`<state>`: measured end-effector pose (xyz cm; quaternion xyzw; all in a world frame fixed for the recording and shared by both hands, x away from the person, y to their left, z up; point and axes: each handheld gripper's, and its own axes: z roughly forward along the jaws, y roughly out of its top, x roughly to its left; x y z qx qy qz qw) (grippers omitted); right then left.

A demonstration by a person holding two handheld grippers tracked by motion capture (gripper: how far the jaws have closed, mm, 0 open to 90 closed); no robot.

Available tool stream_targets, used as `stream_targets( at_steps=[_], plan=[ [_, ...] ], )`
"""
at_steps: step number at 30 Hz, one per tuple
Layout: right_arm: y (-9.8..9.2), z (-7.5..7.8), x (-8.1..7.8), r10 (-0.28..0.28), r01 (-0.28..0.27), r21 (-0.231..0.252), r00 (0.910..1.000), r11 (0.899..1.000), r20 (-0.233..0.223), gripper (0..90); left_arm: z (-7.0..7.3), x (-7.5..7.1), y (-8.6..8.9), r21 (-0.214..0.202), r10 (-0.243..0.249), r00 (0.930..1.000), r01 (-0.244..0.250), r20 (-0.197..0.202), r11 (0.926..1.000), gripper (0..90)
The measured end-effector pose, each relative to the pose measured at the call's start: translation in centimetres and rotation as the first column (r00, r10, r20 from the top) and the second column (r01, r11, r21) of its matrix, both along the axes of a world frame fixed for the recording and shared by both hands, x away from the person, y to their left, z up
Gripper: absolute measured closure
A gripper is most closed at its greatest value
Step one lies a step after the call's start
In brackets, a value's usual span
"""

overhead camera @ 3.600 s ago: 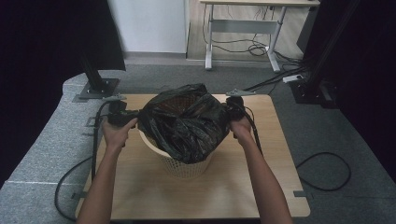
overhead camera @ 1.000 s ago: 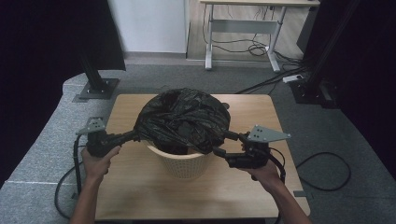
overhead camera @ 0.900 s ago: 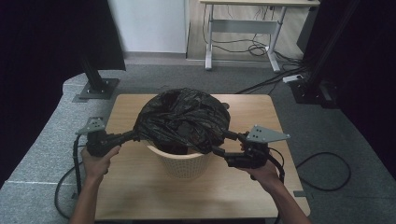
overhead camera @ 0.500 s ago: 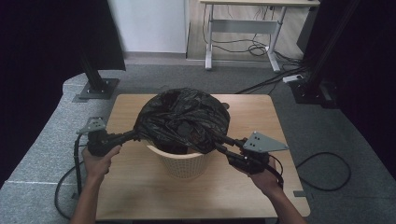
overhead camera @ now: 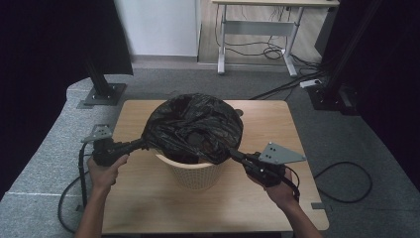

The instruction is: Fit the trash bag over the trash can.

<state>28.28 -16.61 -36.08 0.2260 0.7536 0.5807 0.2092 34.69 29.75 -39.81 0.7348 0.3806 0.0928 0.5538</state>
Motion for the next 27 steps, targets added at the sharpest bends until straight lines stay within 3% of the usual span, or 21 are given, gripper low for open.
stream_targets(
  at_steps=[9, 15, 22, 27],
  plan=[
    [0.2, -2.2, -0.3, 0.071, -0.071, -0.012, 0.9971, 0.997, -0.028, 88.9, -0.6, -0.1, 0.4, -0.023, -0.013, 0.9999, 0.013, -0.003, 0.9997, 89.7],
    [0.9, -3.6, -0.5, 0.117, -0.118, -0.028, 0.9924, 0.993, -0.038, 89.0, -0.9, -0.8, 0.7, -0.032, -0.012, 0.9990, 0.013, 0.044, 0.9994, 89.8],
    [2.2, -5.1, -0.6, 0.176, -0.180, -0.056, 0.9821, 0.982, -0.066, 89.0, -1.6, -1.2, 1.8, -0.093, -0.038, 0.9984, 0.042, 0.042, 0.9948, 89.8],
    [3.1, -6.4, -0.7, 0.216, -0.223, -0.066, 0.9714, 0.973, -0.098, 89.0, -1.9, -1.5, 1.9, -0.099, -0.055, 0.9974, 0.060, 0.047, 0.9933, 89.8]
  ],
)
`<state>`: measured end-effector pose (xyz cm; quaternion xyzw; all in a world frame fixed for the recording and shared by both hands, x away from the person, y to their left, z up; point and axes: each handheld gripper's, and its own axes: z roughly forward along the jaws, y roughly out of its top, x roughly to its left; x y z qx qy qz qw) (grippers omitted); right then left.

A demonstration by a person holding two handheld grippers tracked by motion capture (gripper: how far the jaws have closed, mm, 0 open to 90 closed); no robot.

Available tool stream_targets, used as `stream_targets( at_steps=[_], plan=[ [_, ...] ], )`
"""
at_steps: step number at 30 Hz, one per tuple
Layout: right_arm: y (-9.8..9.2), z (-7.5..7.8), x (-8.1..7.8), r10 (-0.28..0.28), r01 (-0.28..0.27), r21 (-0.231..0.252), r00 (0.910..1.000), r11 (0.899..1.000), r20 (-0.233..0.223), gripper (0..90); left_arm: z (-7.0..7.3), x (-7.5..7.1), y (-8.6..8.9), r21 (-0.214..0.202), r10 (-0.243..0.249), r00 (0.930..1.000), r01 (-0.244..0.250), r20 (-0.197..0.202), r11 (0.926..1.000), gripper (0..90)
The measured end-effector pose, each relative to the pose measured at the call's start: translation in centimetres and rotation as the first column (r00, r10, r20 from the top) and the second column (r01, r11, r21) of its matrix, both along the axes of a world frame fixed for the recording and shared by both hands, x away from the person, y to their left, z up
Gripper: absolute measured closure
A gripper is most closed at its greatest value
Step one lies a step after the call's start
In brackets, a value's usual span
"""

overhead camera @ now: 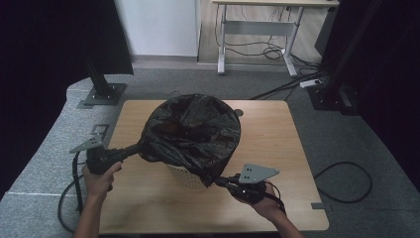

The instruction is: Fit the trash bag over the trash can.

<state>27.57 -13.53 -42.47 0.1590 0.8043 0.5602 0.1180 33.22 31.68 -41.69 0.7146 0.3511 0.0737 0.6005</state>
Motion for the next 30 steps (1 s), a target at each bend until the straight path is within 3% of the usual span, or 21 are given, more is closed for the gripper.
stream_targets(
  at_steps=[11, 12, 14, 16, 17, 20, 22, 26, 30],
  plan=[
    [0.0, -2.2, -0.2, 0.005, -0.003, 0.041, 0.9984, 0.999, -0.057, 88.9, -0.6, -0.6, 0.4, -0.041, -0.021, 0.9998, 0.021, 0.004, 0.9989, 89.8],
    [0.0, -2.4, -0.2, 0.006, -0.005, 0.023, 0.9981, 1.000, -0.062, 88.9, -0.6, -0.6, 0.4, -0.016, -0.008, 1.0000, 0.008, -0.001, 0.9998, 89.8],
    [0.4, -3.2, -0.3, -0.022, 0.019, -0.068, 0.9990, 0.997, -0.039, 88.9, -1.0, -0.5, 0.2, 0.002, -0.005, 0.9999, 0.005, -0.015, 1.0000, 89.8],
    [0.4, -4.3, 0.0, -0.023, 0.018, -0.064, 0.9969, 0.998, -0.076, 88.9, -1.1, -0.4, 0.1, -0.003, -0.005, 0.9999, 0.005, -0.017, 1.0000, 89.8],
    [0.4, -4.5, 0.0, -0.034, 0.029, -0.063, 0.9969, 0.998, -0.071, 88.8, -1.0, -0.4, 0.1, -0.005, -0.001, 0.9999, 0.001, -0.015, 1.0000, 89.8],
    [-0.5, -3.8, 0.0, -0.061, 0.062, 0.022, 0.9964, 0.998, -0.058, 85.7, -0.6, -0.4, 0.0, -0.005, -0.002, 1.0000, 0.002, -0.002, 1.0000, 89.8],
    [-1.2, -2.5, -0.2, -0.083, 0.085, 0.073, 0.9959, 0.994, -0.036, 73.1, -0.4, -0.5, 0.0, -0.006, -0.005, 1.0000, 0.005, 0.006, 1.0000, 89.8],
    [-1.9, -0.3, -0.8, -0.097, 0.096, 0.132, 0.9953, 0.987, -0.004, 60.5, 0.0, -0.8, -0.1, -0.012, -0.012, 0.9997, 0.013, 0.021, 0.9999, 89.7],
    [-1.4, 1.5, -1.2, -0.061, 0.062, 0.171, 0.9981, 0.983, -0.007, 54.2, 0.2, -0.9, -0.4, -0.010, -0.016, 0.9995, 0.017, 0.025, 0.9998, 89.7]
  ],
)
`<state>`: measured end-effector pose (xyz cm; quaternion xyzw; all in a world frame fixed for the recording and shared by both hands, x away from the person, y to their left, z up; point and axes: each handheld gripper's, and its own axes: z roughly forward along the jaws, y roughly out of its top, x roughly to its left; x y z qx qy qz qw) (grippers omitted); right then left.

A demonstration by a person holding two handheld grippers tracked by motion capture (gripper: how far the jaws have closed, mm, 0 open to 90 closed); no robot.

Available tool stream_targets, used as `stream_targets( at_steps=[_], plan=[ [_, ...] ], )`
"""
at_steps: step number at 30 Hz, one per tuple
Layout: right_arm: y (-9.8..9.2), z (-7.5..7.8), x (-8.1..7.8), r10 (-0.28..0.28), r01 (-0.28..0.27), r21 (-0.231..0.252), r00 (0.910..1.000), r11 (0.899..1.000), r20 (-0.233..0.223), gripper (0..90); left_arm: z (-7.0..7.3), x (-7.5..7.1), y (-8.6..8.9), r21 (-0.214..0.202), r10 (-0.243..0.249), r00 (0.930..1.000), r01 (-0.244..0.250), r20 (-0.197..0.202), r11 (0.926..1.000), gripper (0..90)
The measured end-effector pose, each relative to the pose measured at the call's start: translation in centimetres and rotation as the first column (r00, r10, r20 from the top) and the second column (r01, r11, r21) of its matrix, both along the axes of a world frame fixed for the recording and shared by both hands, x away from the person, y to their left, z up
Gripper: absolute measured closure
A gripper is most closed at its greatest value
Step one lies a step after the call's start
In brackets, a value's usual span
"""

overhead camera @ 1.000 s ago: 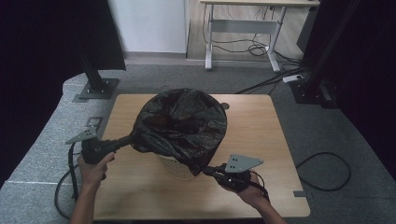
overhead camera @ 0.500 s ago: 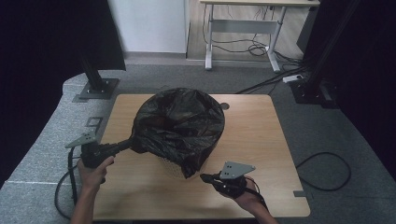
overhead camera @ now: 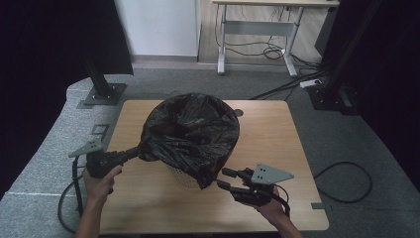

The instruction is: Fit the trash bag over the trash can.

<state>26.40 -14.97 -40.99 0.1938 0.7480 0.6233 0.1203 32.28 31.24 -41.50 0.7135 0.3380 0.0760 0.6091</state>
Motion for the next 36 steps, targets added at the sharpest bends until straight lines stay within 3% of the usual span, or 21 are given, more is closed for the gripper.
stream_targets(
  at_steps=[7, 9, 11, 12, 14, 17, 20, 26, 32, 36],
  plan=[
    [2.1, 1.2, -0.4, 0.052, -0.051, 0.030, 0.9979, 0.998, -0.038, 41.5, 0.6, -0.2, 0.1, 0.001, -0.001, 0.9999, 0.001, 0.017, 1.0000, 89.7],
    [2.9, 1.2, -0.7, 0.035, -0.035, 0.000, 0.9992, 0.999, -0.020, 41.3, 0.8, -0.2, 0.1, 0.000, -0.002, 0.9998, 0.002, 0.021, 1.0000, 89.7],
    [3.7, 1.1, -0.8, -0.002, 0.002, -0.045, 1.0000, 0.999, -0.009, 48.7, 0.9, -0.3, 0.2, 0.001, -0.003, 0.9997, 0.003, 0.025, 1.0000, 89.7],
    [4.1, 1.0, -0.8, -0.029, 0.029, -0.065, 0.9995, 0.997, 0.011, 57.9, 1.0, -0.3, 0.2, 0.001, -0.005, 0.9996, 0.005, 0.028, 1.0000, 89.7],
    [4.4, 1.0, -1.0, -0.007, 0.010, -0.068, 0.9992, 0.998, 0.040, 73.5, 1.1, -0.5, 0.3, -0.004, -0.009, 0.9994, 0.009, 0.032, 1.0000, 89.7],
    [4.6, 1.1, -1.6, 0.055, -0.050, -0.048, 0.9934, 0.998, 0.101, 84.9, 1.1, -0.8, 0.7, -0.016, -0.015, 0.9991, 0.016, 0.040, 0.9997, 89.8],
    [4.8, 0.6, -1.6, 0.106, -0.098, -0.090, 0.9897, 0.991, 0.096, 87.0, 1.0, -0.8, 1.1, -0.031, -0.017, 0.9992, 0.018, 0.037, 0.9994, 89.7],
    [5.1, -1.1, -0.9, 0.129, -0.121, -0.153, 0.9904, 0.981, 0.048, 87.4, 0.3, -0.8, 1.3, -0.017, -0.021, 0.9996, 0.021, 0.020, 0.9996, 89.8],
    [6.0, -2.2, -0.2, 0.133, -0.120, -0.232, 0.9904, 0.965, 0.039, 87.9, -0.4, -0.4, 1.0, -0.003, -0.025, 0.9997, 0.025, -0.001, 0.9997, 89.8],
    [6.5, -2.8, 0.4, 0.120, -0.114, -0.242, 0.9927, 0.964, 0.011, 87.9, -0.7, 0.3, 0.8, 0.001, -0.008, 0.9996, 0.008, -0.028, 1.0000, 89.8]
  ],
)
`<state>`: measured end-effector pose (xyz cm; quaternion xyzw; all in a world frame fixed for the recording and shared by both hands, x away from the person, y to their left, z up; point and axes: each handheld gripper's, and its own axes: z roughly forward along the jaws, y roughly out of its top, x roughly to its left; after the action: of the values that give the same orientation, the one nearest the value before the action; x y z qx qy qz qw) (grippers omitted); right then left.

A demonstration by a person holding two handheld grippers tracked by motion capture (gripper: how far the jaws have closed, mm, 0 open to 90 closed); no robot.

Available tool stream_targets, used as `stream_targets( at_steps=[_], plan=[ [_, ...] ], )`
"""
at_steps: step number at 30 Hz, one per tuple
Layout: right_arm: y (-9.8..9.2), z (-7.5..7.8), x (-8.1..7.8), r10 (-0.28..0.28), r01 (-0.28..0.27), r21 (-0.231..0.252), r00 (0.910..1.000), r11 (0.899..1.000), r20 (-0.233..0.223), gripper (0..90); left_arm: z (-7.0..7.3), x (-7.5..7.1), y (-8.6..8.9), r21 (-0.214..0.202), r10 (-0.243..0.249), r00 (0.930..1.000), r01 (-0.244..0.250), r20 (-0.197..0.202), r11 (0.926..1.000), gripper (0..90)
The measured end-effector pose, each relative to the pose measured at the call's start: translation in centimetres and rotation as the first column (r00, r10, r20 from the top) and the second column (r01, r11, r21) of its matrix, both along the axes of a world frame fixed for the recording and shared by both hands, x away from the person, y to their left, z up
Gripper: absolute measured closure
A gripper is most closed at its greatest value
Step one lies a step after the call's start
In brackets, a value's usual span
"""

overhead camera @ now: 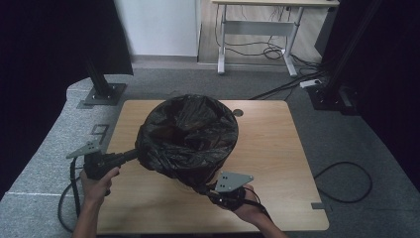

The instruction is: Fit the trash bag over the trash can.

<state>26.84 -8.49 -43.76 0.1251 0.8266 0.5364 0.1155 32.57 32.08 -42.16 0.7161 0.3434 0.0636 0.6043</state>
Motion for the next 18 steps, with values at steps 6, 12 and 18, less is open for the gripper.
stream_targets(
  at_steps=[6, 12, 18],
  plan=[
    [0.0, -1.2, 0.9, -0.030, 0.030, 0.005, 0.9991, 1.000, -0.031, 87.9, -0.4, 0.7, -0.6, 0.034, 0.012, 0.9996, -0.011, -0.025, 0.9994, 89.8],
    [-0.2, -3.0, 1.9, -0.078, 0.076, -0.024, 0.9948, 0.997, -0.065, 87.9, -1.4, 1.5, -1.2, 0.072, 0.038, 0.9963, -0.032, -0.077, 0.9969, 89.8],
    [-1.1, -5.3, 3.3, -0.100, 0.096, -0.034, 0.9873, 0.995, -0.124, 87.8, -2.6, 2.6, -2.3, 0.089, 0.062, 0.9882, -0.050, -0.140, 0.9947, 89.8]
  ],
)
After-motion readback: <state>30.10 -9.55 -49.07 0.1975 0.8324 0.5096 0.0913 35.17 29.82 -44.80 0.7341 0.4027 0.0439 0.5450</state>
